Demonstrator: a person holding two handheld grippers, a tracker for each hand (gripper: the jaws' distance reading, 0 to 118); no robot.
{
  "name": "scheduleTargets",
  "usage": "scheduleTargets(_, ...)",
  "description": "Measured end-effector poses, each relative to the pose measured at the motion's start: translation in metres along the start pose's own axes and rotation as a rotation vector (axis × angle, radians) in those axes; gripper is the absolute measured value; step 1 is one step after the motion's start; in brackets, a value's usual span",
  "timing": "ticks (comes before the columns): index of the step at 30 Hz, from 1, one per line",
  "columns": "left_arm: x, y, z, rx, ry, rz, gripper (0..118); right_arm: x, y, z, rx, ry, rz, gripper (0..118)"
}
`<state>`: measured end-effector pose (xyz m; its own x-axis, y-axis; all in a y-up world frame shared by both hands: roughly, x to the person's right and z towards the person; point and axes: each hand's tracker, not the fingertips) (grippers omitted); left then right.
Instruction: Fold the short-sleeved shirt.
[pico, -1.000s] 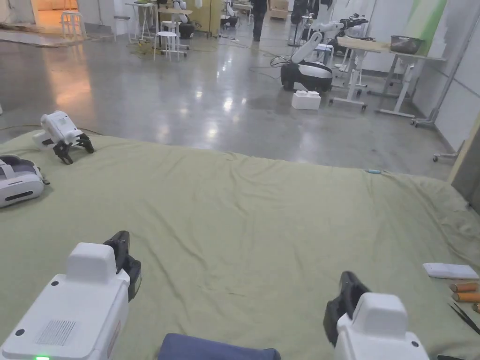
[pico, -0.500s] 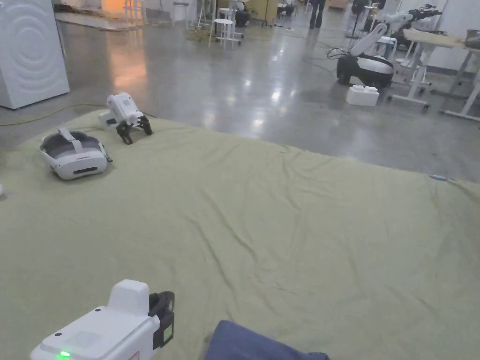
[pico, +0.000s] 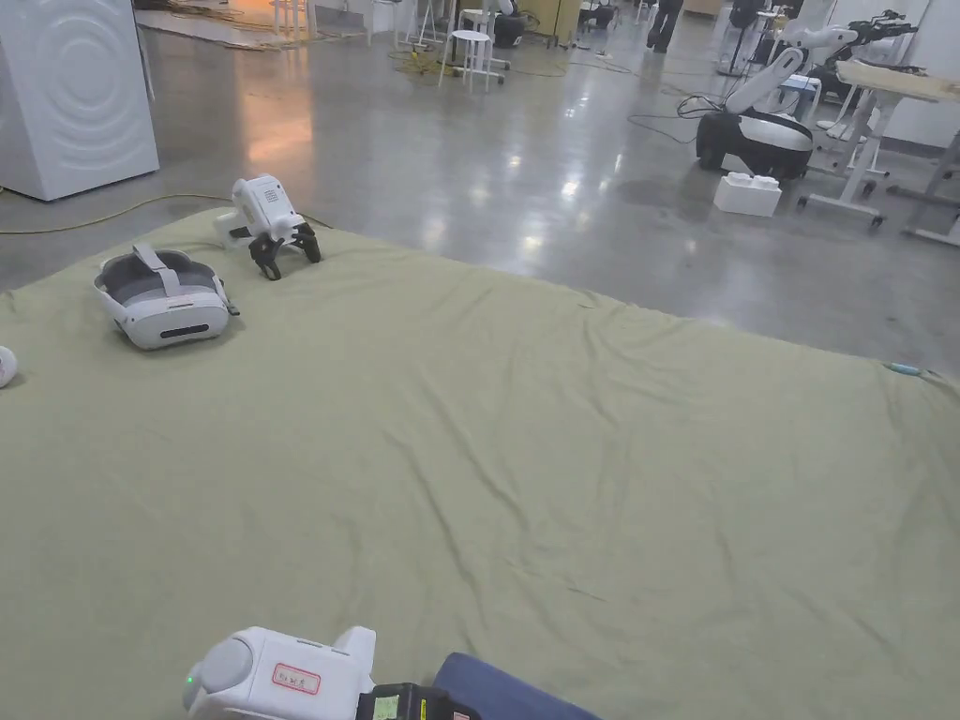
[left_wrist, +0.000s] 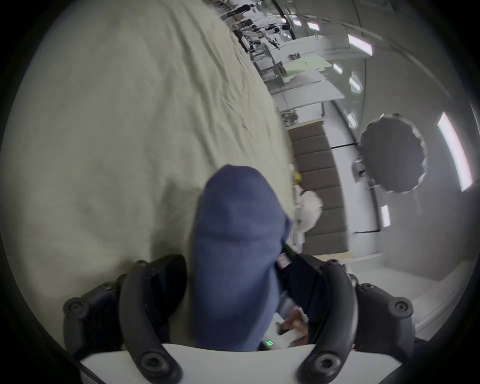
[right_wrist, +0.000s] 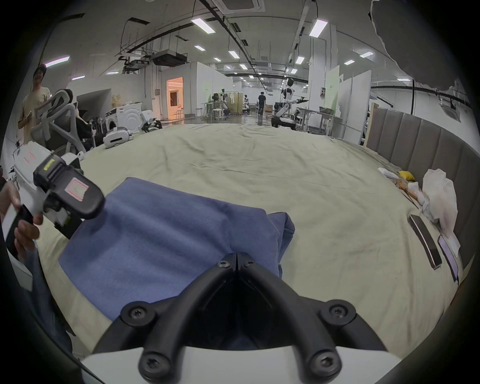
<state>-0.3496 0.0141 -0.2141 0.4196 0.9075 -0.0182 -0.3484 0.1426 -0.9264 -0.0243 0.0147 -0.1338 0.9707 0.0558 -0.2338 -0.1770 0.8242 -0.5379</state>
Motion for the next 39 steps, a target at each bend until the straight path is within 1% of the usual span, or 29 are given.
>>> scheduleTargets(1,-0.003,0.0,-0.003,0.02,-0.059,0.016,81,0.0,0.0,0.0,0.001,0.001,-0.002,0)
scheduleTargets(2,-0.005,0.002,-0.008,0.025,-0.082,0.046,80,0.0,0.0,0.0,0.0,0.002,-0.002,0)
scheduleTargets(3,-0.006,0.004,-0.014,0.018,-0.065,0.056,79,-0.001,0.0,0.001,0.0,0.001,0.001,0)
scheduleTargets(4,-0.006,0.004,-0.017,0.019,-0.061,0.04,76,-0.001,0.0,0.001,0.0,0.001,0.003,0)
scheduleTargets(5,-0.006,0.003,-0.02,0.016,-0.06,0.022,68,0.0,0.0,0.001,0.001,0.003,0.002,0)
scheduleTargets(7,-0.005,0.002,-0.027,-0.006,-0.001,-0.03,30,0.002,0.0,0.0,-0.001,0.003,-0.002,0)
scheduleTargets(8,-0.005,0.002,-0.027,-0.007,0.023,-0.041,29,0.004,-0.001,0.0,0.001,0.012,-0.004,0)
scheduleTargets(10,0.0,-0.004,-0.021,-0.01,-0.019,-0.023,21,0.004,-0.001,0.001,0.006,0.022,0.009,0)
scheduleTargets(12,0.01,-0.002,-0.016,-0.013,-0.009,-0.027,19,0.002,0.004,0.004,0.013,0.036,0.043,0)
scheduleTargets(16,0.032,0.005,0.018,0.014,-0.018,-0.081,18,0.0,0.032,0.014,0.098,0.035,0.047,0)
scheduleTargets(18,0.046,0.015,0.053,0.034,-0.011,-0.096,18,0.003,0.056,0.019,0.145,0.04,0.04,0)
scheduleTargets(21,0.054,0.034,0.113,0.068,0.046,-0.129,18,0.011,0.097,0.024,0.219,0.031,0.041,0)
scheduleTargets(24,0.058,0.047,0.179,0.109,0.133,-0.164,18,0.023,0.132,0.026,0.265,0.025,0.027,0)
scheduleTargets(27,0.063,0.056,0.24,0.161,0.229,-0.134,18,0.038,0.159,0.029,0.306,0.001,0.023,0)
scheduleTargets(32,0.057,0.072,0.317,0.221,0.411,-0.109,18,0.069,0.182,0.034,0.344,-0.067,0.016,0)
scheduleTargets(35,0.046,0.082,0.343,0.228,0.538,-0.088,18,0.089,0.184,0.037,0.342,-0.116,-0.008,0)
scheduleTargets(39,0.018,0.095,0.347,0.235,0.725,-0.013,19,0.109,0.178,0.04,0.326,-0.157,-0.037,0)
